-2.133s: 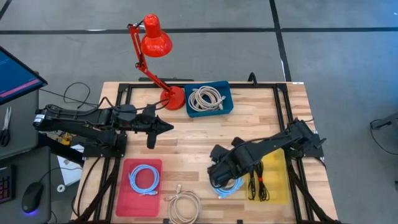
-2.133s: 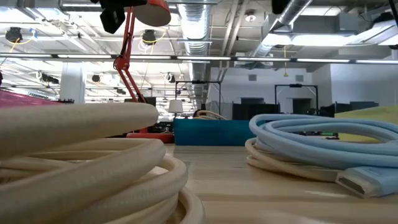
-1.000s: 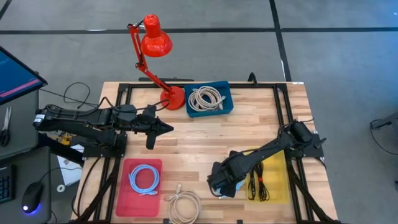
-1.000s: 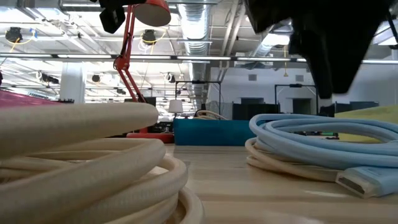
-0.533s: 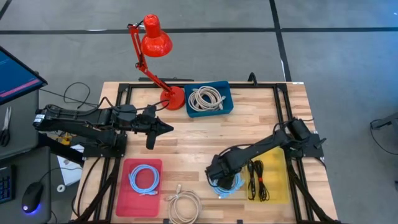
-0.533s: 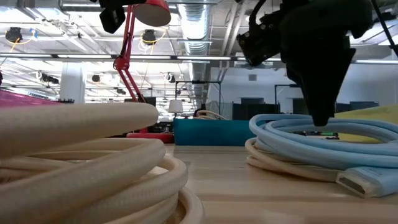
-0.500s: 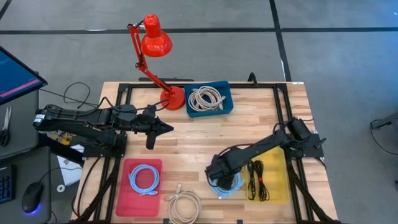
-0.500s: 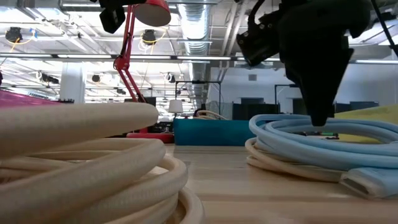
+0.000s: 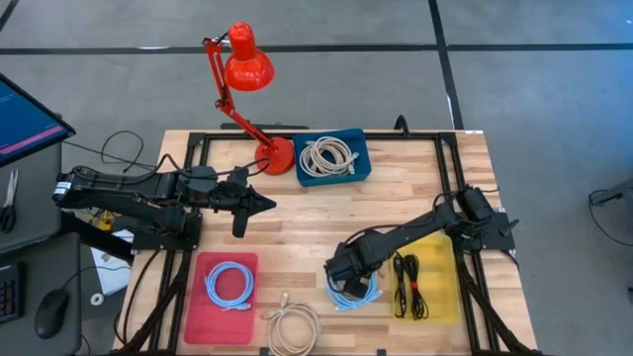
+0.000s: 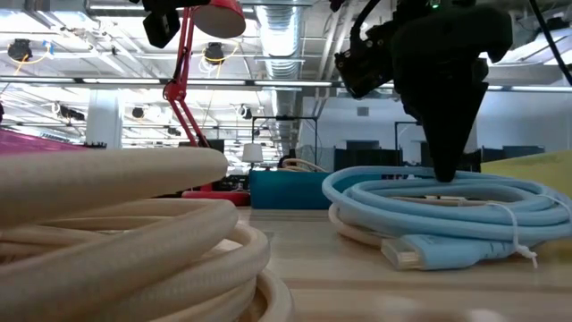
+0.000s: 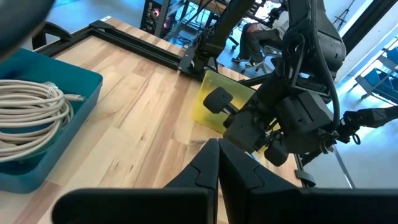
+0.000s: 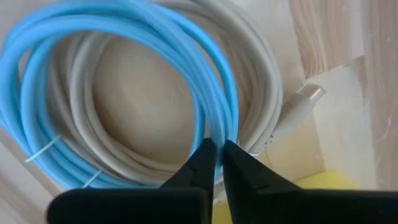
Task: Sort HDMI cables
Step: Put the blue HDMI cable into the red bin
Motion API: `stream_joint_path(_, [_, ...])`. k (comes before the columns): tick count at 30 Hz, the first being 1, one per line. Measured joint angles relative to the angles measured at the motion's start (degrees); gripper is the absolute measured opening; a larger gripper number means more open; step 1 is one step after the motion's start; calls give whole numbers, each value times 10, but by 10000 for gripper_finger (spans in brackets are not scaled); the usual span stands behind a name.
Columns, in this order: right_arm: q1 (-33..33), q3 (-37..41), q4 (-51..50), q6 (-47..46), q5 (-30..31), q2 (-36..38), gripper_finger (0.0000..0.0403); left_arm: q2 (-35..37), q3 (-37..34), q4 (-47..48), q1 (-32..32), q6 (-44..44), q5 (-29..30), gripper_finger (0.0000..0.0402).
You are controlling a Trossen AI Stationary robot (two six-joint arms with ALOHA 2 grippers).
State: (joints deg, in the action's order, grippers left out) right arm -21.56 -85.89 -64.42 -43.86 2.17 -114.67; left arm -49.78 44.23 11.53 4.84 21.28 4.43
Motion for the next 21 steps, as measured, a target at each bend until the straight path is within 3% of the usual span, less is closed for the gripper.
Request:
stream_joint_path(12, [-10, -45, -44, 4, -16, 12, 2, 0, 0, 0, 0, 0, 0, 8])
stream_joint_path(21, [-12, -88, -56, -18, 39, 93, 1, 0, 0, 0, 0, 0, 0, 8])
